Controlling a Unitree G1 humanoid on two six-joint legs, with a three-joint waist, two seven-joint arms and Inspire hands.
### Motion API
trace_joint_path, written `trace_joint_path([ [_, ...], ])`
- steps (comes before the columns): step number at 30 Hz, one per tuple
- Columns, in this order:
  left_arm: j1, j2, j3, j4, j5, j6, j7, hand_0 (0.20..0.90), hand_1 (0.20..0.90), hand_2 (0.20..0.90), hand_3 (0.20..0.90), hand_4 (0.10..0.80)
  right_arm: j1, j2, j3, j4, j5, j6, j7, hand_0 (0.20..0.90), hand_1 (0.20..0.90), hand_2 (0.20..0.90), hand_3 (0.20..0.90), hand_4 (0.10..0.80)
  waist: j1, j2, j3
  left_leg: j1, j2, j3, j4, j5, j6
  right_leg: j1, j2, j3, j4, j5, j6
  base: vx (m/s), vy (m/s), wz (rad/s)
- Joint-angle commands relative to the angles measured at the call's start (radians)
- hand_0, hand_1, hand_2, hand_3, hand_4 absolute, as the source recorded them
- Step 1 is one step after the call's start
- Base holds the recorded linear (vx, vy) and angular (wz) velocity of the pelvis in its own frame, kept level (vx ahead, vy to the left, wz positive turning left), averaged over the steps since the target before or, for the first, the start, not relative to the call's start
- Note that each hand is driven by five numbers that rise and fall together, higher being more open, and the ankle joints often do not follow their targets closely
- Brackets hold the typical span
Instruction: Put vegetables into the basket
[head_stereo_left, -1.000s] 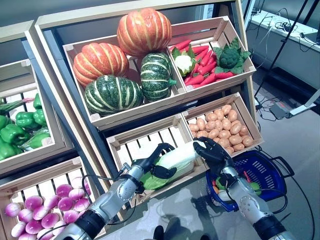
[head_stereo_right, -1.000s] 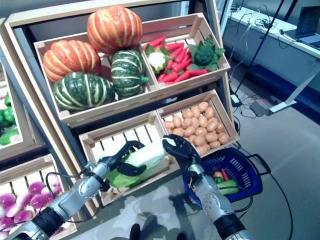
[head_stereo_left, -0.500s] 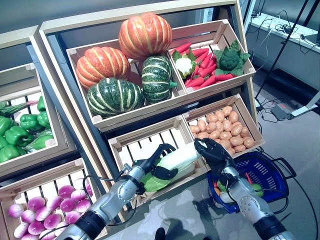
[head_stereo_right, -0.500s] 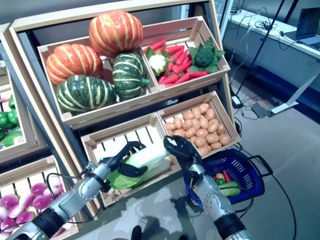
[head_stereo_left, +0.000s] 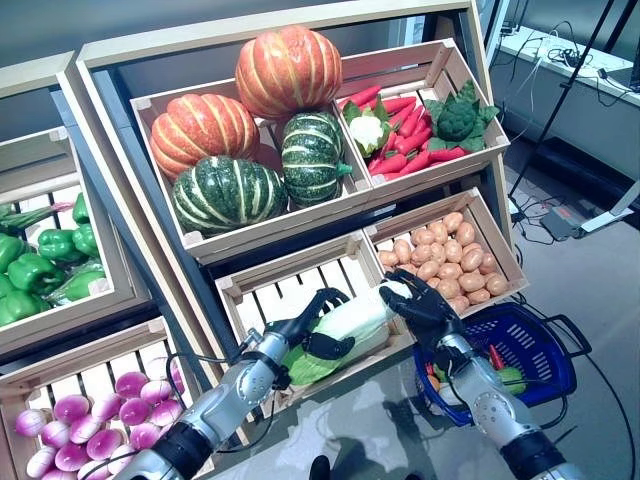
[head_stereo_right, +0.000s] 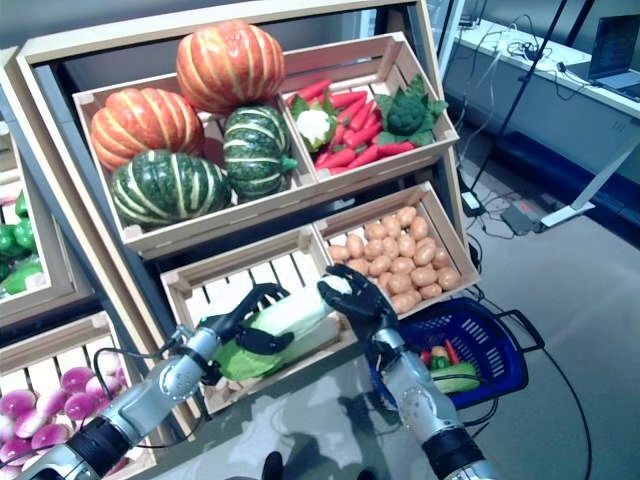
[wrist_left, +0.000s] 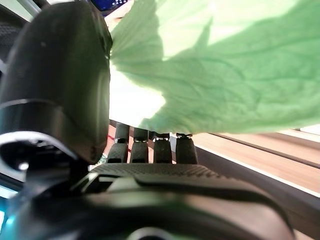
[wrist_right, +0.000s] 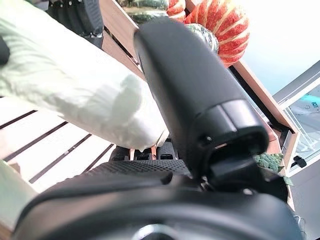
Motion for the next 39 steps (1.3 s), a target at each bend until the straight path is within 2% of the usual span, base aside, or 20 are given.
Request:
trace_joint_path([
  [1,-0.126,-0.054,0.011,0.023,-0.017,-0.035,0.055,0.3,0.3,0.3,0.3,0.4,-0.132,0.141,0.081,-0.171,0.095,-0.078,0.148,0.9,0.9,0.9,0.9,0.8,0.002,-0.032,-0.041,0.034,-0.011,-0.005,0.002,-0.108,0.001,-0.007,-0.045,0.0,0.047,-0.008,-0.009,0.0,0.0,0.0],
  [6,-0.129,-0.06,0.006,0.029,-0.022,-0.035,0.072,0.3,0.3,0.3,0.3,0.4,-0.129,0.17,0.074,-0.153,0.142,-0.125,0.094,0.9,0.9,0.9,0.9,0.8,0.001,-0.029,-0.042,0.036,-0.012,-0.004,0.002,-0.109,0.002,-0.005,-0.045,0.002,0.042,-0.004,-0.01,0.0,0.0,0.0],
  [12,-0.139,-0.064,-0.006,0.022,-0.036,-0.019,0.079,0.3,0.3,0.3,0.3,0.4,-0.131,0.212,0.05,-0.122,0.24,-0.222,0.023,0.9,0.9,0.9,0.9,0.8,-0.001,-0.022,-0.043,0.036,-0.013,-0.003,0.002,-0.107,0.002,-0.004,-0.048,0.004,0.041,-0.003,-0.01,0.0,0.0,0.0],
  [21,-0.144,-0.065,-0.017,0.014,-0.048,-0.006,0.09,0.3,0.3,0.3,0.3,0.4,-0.13,0.249,0.037,-0.089,0.325,-0.304,-0.005,0.9,0.9,0.9,0.9,0.8,0.0,-0.015,-0.041,0.037,-0.014,-0.002,0.002,-0.107,0.004,-0.005,-0.05,0.003,0.043,-0.002,-0.012,0.0,0.0,0.0],
  [25,-0.148,-0.064,-0.021,0.01,-0.055,0.005,0.095,0.3,0.3,0.3,0.3,0.4,-0.132,0.253,0.033,-0.06,0.221,-0.363,-0.142,0.9,0.9,0.9,0.9,0.8,-0.002,-0.014,-0.043,0.037,-0.015,-0.001,0.002,-0.108,0.003,-0.004,-0.05,0.004,0.038,0.001,-0.012,0.0,0.0,0.0],
  [30,-0.158,-0.065,-0.029,0.013,-0.065,0.016,0.109,0.3,0.3,0.3,0.3,0.4,-0.135,0.25,0.013,-0.024,0.161,-0.396,-0.276,0.9,0.9,0.9,0.9,0.8,-0.006,-0.011,-0.039,0.036,-0.015,0.002,0.002,-0.106,0.003,-0.006,-0.05,0.008,0.04,0.004,-0.013,0.0,0.0,0.0],
  [37,-0.164,-0.061,-0.039,0.003,-0.078,0.033,0.121,0.3,0.3,0.3,0.3,0.4,-0.142,0.246,0.001,0.013,0.039,-0.365,-0.46,0.9,0.9,0.9,0.9,0.8,-0.009,-0.009,-0.034,0.037,-0.016,0.003,0.002,-0.104,0.005,-0.009,-0.049,0.015,0.041,0.008,-0.014,0.0,0.0,0.0],
  [39,-0.167,-0.058,-0.043,-0.003,-0.081,0.039,0.122,0.3,0.3,0.3,0.3,0.4,-0.146,0.243,0.003,0.017,0.033,-0.351,-0.46,0.9,0.9,0.9,0.9,0.8,-0.008,-0.008,-0.032,0.037,-0.016,0.002,0.002,-0.104,0.005,-0.009,-0.048,0.015,0.04,0.009,-0.014,0.001,0.002,-0.04],
])
